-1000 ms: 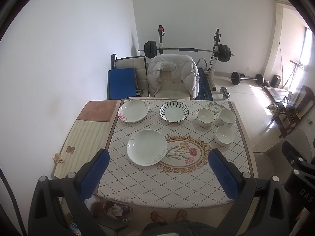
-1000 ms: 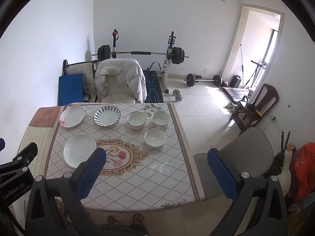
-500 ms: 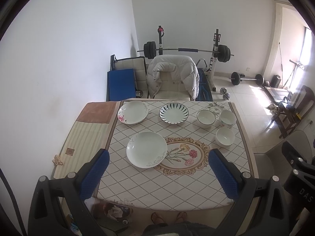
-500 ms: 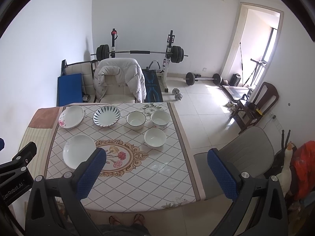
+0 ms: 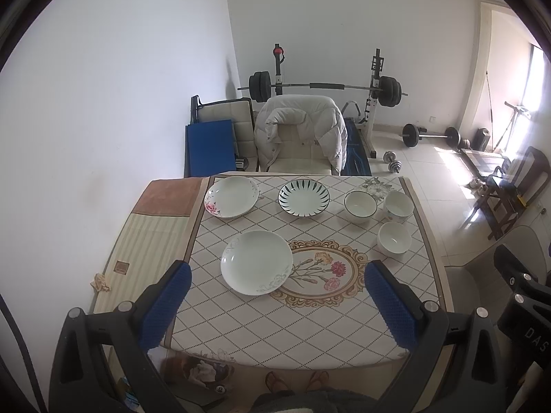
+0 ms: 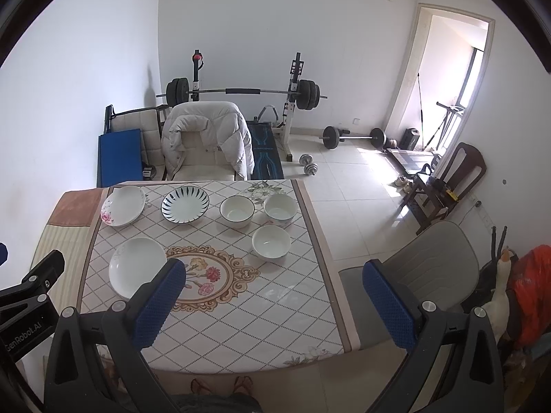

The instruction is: Organize plates and bowls

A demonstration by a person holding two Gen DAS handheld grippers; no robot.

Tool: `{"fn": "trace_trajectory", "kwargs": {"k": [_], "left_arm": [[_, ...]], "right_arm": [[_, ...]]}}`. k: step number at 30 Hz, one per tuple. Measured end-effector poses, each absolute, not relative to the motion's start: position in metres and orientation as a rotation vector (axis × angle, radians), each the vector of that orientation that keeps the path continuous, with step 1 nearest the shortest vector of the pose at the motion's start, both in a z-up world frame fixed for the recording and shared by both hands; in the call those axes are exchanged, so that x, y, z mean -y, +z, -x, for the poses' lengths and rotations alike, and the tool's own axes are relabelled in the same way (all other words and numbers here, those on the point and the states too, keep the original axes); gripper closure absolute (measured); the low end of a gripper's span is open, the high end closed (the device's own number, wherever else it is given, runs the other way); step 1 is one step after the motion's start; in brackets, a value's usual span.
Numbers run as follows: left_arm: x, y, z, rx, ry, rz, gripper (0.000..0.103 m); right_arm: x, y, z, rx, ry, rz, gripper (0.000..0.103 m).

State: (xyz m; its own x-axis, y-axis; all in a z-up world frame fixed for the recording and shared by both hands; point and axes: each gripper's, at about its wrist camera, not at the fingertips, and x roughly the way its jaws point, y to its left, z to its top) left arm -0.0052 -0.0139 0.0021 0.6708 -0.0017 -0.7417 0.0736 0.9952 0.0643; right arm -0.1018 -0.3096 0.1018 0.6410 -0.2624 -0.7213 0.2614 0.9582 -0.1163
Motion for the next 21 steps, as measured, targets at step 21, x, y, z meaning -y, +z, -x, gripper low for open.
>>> {"fn": "trace_trajectory", "kwargs": {"k": [21], "left_arm": [[-0.017, -0.054, -0.044, -0.869, 0.072, -0.080, 0.000]], "right_arm": [[0.321, 0.051, 0.062, -0.887, -0.183, -0.087, 0.000]]}}
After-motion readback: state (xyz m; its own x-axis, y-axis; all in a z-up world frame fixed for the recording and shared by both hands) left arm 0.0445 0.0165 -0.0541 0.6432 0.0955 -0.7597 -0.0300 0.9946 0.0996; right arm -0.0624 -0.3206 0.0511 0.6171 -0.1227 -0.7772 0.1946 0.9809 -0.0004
